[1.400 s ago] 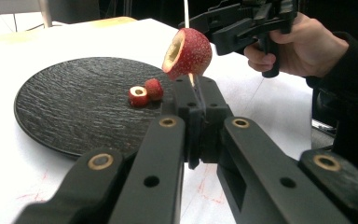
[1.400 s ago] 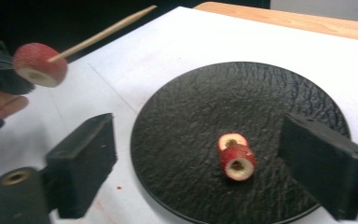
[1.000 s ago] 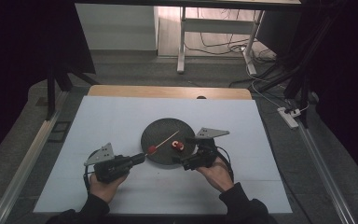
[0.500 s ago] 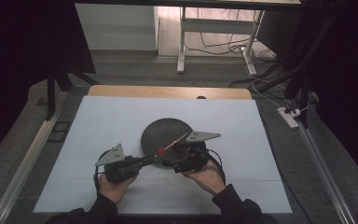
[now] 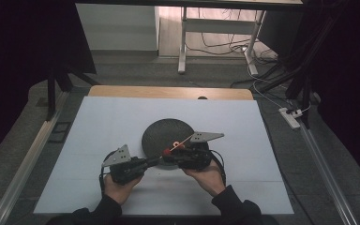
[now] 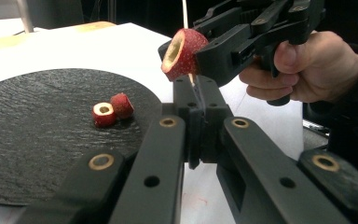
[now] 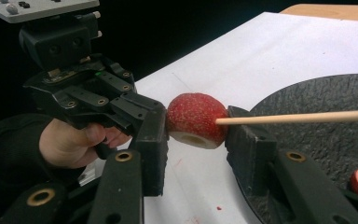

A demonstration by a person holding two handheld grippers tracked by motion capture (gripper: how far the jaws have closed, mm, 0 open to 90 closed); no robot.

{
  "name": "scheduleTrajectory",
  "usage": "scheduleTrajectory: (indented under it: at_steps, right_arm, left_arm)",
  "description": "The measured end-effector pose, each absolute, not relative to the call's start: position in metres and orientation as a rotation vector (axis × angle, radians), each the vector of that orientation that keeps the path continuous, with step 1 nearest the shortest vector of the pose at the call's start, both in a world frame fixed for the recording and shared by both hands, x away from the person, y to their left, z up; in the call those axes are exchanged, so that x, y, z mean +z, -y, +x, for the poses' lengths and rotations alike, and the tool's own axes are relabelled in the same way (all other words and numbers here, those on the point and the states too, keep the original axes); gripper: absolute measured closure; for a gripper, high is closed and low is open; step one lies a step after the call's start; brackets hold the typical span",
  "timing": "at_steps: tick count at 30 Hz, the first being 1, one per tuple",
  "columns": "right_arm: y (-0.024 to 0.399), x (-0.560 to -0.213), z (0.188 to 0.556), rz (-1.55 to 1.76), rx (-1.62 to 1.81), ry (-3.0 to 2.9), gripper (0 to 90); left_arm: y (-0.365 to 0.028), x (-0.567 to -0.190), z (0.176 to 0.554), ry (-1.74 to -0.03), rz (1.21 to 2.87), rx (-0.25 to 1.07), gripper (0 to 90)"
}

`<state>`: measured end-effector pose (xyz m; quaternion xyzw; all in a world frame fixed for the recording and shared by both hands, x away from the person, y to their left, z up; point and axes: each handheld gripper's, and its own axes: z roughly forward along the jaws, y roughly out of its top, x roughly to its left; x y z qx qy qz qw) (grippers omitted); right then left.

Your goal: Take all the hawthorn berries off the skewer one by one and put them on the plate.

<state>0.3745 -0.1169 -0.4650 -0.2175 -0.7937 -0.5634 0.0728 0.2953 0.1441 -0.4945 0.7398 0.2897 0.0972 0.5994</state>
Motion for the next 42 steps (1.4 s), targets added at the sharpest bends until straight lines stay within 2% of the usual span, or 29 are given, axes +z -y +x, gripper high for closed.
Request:
scheduleTrajectory:
  at_steps: [7, 12, 16, 42]
  right_arm:
    - [0.119, -0.46, 0.376, -0.66, -1.702, 2.382, 60.2]
    - [0.159, -0.45, 0.397, -0.869, -1.83, 2.273, 60.3]
    - [0.172, -0.446, 0.403, -0.916, -1.85, 2.307, 60.2]
    - [0.154, -0.459, 0.414, -0.987, -1.795, 2.335, 60.8]
  left_arm:
    - [-0.146, -0.49, 0.295, -0.674, 1.729, 0.234, 89.8]
    - [-0.161, -0.49, 0.294, -0.679, 1.703, 0.203, 89.8]
    - [-0.159, -0.492, 0.293, -0.666, 1.725, 0.199, 89.8]
    - [-0.162, -0.492, 0.289, -0.716, 1.778, 0.244, 89.9]
